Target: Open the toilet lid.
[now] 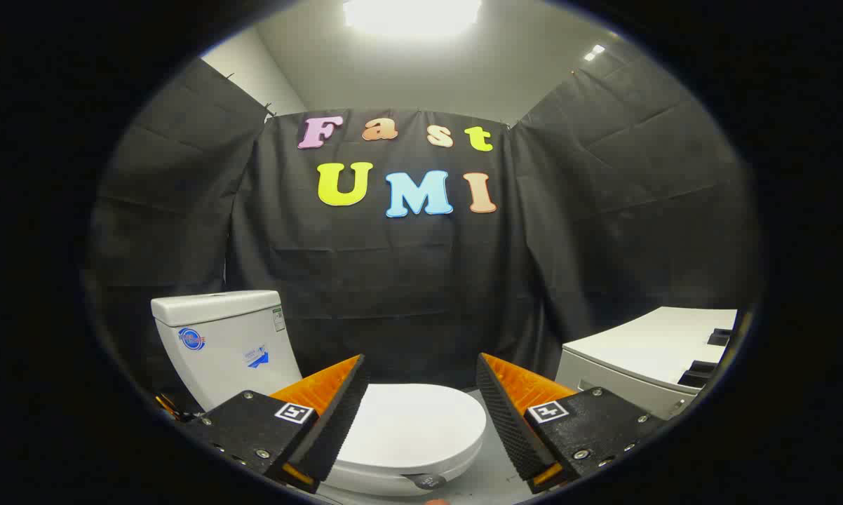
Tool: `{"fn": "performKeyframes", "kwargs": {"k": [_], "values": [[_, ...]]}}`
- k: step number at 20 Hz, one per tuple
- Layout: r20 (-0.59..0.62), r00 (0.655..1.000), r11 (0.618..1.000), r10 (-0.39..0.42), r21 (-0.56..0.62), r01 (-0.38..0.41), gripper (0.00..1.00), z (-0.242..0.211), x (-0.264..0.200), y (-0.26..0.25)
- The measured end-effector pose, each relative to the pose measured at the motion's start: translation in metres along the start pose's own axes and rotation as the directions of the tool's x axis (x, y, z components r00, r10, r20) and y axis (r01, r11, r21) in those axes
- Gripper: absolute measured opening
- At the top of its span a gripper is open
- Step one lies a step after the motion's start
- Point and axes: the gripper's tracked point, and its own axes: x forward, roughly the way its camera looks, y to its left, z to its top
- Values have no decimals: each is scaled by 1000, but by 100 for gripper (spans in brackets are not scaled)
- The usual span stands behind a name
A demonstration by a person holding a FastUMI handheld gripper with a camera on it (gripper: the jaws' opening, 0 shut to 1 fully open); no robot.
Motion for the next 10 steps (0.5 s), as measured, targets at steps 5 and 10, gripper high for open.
{"fn": "performKeyframes", "kwargs": {"k": [5, 10], "values": [[-12, 1000, 1000, 2, -8, -2, 95, -5, -1, 2], [-17, 1000, 1000, -1, -8, 0, 95, -6, -1, 0]]}}
